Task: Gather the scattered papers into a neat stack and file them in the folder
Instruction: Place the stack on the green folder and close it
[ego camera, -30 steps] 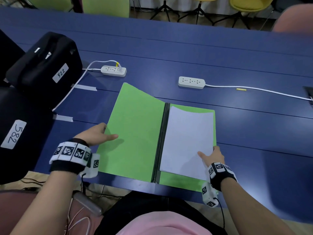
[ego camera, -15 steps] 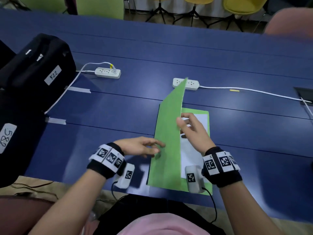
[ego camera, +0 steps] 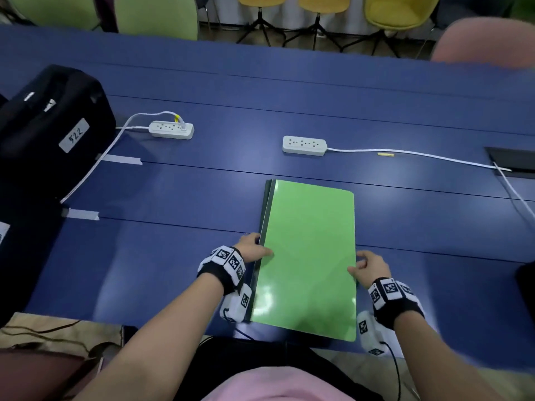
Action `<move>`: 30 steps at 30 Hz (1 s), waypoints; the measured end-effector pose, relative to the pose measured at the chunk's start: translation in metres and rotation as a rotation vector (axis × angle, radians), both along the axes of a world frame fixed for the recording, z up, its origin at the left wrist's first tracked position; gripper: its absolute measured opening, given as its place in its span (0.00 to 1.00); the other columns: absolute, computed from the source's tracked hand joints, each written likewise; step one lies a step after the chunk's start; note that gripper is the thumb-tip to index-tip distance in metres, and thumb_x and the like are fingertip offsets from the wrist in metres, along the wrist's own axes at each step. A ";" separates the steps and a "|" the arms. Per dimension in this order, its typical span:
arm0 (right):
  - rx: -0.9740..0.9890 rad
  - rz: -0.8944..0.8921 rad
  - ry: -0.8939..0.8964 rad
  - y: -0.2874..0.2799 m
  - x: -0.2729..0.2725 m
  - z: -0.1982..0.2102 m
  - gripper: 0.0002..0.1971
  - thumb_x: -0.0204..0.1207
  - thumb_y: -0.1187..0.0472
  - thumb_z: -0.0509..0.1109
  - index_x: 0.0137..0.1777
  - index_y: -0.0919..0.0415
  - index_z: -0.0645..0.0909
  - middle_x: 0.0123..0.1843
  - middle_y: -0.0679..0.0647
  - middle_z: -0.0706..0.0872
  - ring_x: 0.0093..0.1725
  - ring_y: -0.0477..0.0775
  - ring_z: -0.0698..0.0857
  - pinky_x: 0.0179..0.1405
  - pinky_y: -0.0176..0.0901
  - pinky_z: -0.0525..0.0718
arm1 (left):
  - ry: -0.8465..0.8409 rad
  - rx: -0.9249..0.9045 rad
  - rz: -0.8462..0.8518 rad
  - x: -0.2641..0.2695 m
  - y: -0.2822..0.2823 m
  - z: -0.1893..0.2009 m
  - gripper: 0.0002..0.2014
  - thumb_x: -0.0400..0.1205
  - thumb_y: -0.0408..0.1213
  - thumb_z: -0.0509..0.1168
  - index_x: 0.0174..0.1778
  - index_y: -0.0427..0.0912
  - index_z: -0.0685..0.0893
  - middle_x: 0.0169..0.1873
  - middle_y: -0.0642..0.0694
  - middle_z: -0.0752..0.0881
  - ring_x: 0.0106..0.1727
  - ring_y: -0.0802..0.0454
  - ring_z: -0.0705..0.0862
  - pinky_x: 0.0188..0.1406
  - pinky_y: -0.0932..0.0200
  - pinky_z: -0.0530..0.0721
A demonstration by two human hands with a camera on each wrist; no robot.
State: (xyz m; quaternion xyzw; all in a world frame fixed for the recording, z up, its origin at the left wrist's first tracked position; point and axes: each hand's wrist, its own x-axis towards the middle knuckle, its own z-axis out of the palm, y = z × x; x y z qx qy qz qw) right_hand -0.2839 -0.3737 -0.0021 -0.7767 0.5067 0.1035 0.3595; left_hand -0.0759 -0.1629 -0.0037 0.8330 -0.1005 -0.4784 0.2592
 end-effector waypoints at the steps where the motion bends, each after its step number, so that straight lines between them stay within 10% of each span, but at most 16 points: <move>1: -0.005 -0.026 0.012 0.004 0.001 -0.003 0.23 0.73 0.65 0.74 0.68 0.64 0.77 0.49 0.61 0.88 0.53 0.61 0.85 0.57 0.46 0.80 | -0.013 0.000 0.010 -0.003 -0.003 -0.003 0.39 0.74 0.44 0.73 0.80 0.41 0.65 0.79 0.38 0.67 0.76 0.42 0.72 0.75 0.48 0.74; 8: -0.021 -0.092 0.096 0.018 0.021 -0.013 0.08 0.73 0.69 0.67 0.50 0.60 0.77 0.35 0.54 0.76 0.36 0.55 0.76 0.28 0.35 0.69 | -0.044 0.033 0.093 -0.012 -0.010 -0.012 0.37 0.77 0.41 0.71 0.81 0.40 0.63 0.80 0.38 0.58 0.78 0.39 0.68 0.76 0.49 0.70; 15: 0.083 -0.027 0.023 0.035 0.054 -0.017 0.20 0.70 0.63 0.70 0.64 0.63 0.83 0.46 0.55 0.86 0.52 0.57 0.83 0.53 0.40 0.79 | -0.072 0.049 0.237 0.026 0.020 -0.015 0.35 0.71 0.43 0.71 0.75 0.38 0.70 0.72 0.39 0.73 0.68 0.39 0.78 0.66 0.43 0.81; 18: 0.113 0.062 -0.017 0.054 0.078 -0.017 0.24 0.72 0.60 0.71 0.69 0.61 0.77 0.51 0.54 0.85 0.56 0.59 0.83 0.53 0.41 0.77 | -0.075 0.069 0.298 0.049 0.037 -0.015 0.37 0.72 0.43 0.72 0.77 0.36 0.68 0.74 0.38 0.73 0.72 0.38 0.75 0.69 0.42 0.78; 22: -0.006 0.098 0.035 0.069 0.098 -0.022 0.10 0.72 0.61 0.70 0.50 0.64 0.78 0.49 0.61 0.79 0.42 0.57 0.76 0.39 0.39 0.73 | -0.068 0.046 0.325 0.063 0.046 -0.012 0.33 0.77 0.38 0.70 0.77 0.34 0.67 0.74 0.38 0.73 0.73 0.40 0.74 0.68 0.49 0.76; 25: -0.006 -0.013 0.038 0.069 0.097 -0.023 0.15 0.72 0.63 0.69 0.59 0.65 0.81 0.54 0.63 0.83 0.47 0.61 0.80 0.41 0.40 0.72 | -0.071 0.053 0.284 0.061 0.044 -0.012 0.31 0.75 0.40 0.71 0.73 0.35 0.72 0.74 0.37 0.73 0.70 0.39 0.77 0.68 0.48 0.79; 30: 0.027 -0.060 -0.035 0.070 0.096 -0.017 0.06 0.71 0.66 0.67 0.46 0.64 0.84 0.33 0.56 0.77 0.36 0.58 0.75 0.28 0.37 0.69 | -0.070 0.058 0.273 0.060 0.041 -0.023 0.37 0.70 0.44 0.73 0.74 0.34 0.71 0.74 0.35 0.71 0.72 0.37 0.76 0.69 0.43 0.79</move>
